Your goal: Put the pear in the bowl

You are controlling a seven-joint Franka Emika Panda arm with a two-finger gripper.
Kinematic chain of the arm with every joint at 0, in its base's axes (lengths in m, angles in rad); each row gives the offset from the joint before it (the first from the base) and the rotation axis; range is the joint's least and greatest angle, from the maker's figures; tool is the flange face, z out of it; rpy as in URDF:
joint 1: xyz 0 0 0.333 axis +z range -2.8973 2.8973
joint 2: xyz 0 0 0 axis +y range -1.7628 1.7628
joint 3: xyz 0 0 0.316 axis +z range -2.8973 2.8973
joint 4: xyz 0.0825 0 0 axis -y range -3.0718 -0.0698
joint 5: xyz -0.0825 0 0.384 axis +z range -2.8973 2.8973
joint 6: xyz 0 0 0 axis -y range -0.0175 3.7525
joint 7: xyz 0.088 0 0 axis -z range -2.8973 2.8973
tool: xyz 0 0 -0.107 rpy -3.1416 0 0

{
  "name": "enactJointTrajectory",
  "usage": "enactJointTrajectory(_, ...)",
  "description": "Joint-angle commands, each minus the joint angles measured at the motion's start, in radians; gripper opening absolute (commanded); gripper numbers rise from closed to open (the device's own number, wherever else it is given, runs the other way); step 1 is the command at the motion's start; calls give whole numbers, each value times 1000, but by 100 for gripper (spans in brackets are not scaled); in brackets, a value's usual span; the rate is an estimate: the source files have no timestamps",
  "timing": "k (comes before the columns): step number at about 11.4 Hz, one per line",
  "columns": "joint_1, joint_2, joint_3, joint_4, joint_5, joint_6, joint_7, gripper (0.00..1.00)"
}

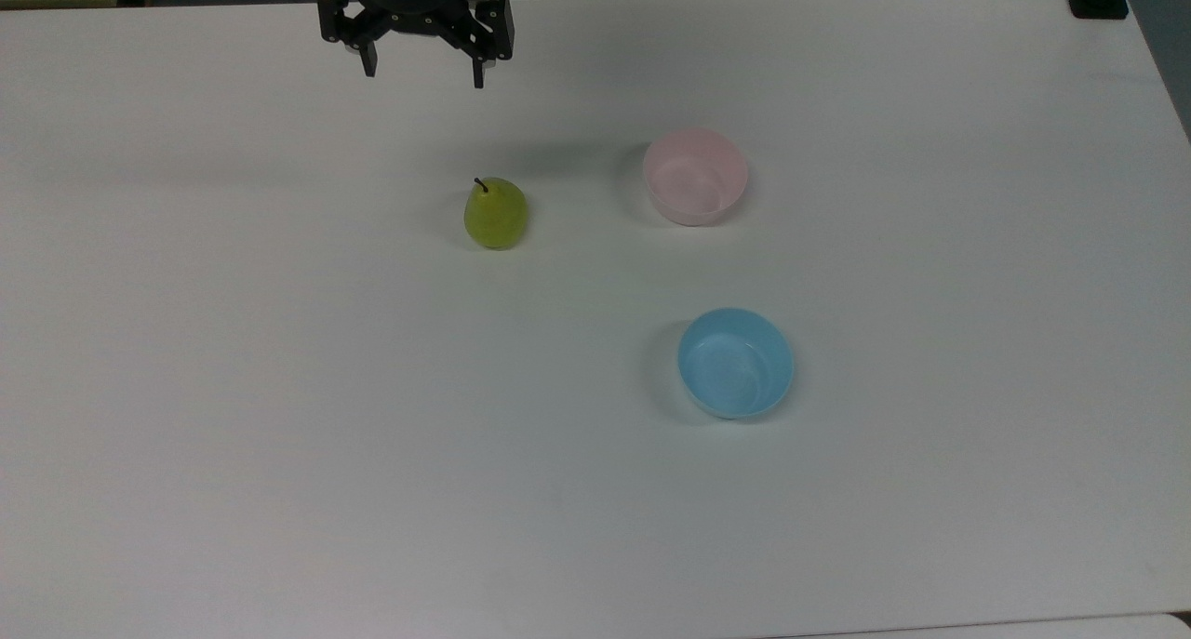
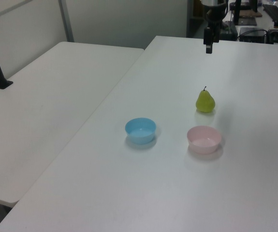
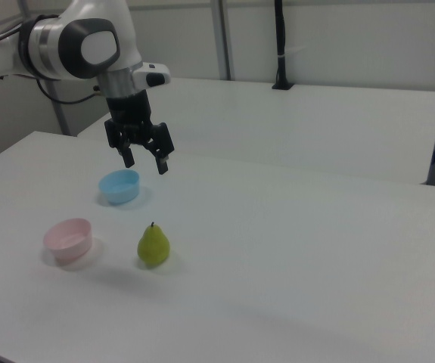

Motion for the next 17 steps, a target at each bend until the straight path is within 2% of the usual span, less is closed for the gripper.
enactJointTrajectory(1, -17, -17, 14, -22, 2, -13, 21, 100)
enactJointTrajectory(10, -6, -4, 0, -16, 3, -5, 12, 100)
enactJointTrajectory(14, 58, 126, -6, 4, 3, 12, -37, 100)
enactJointTrajectory(17, 111, 224, -26, -4, 2, 91, -50, 100)
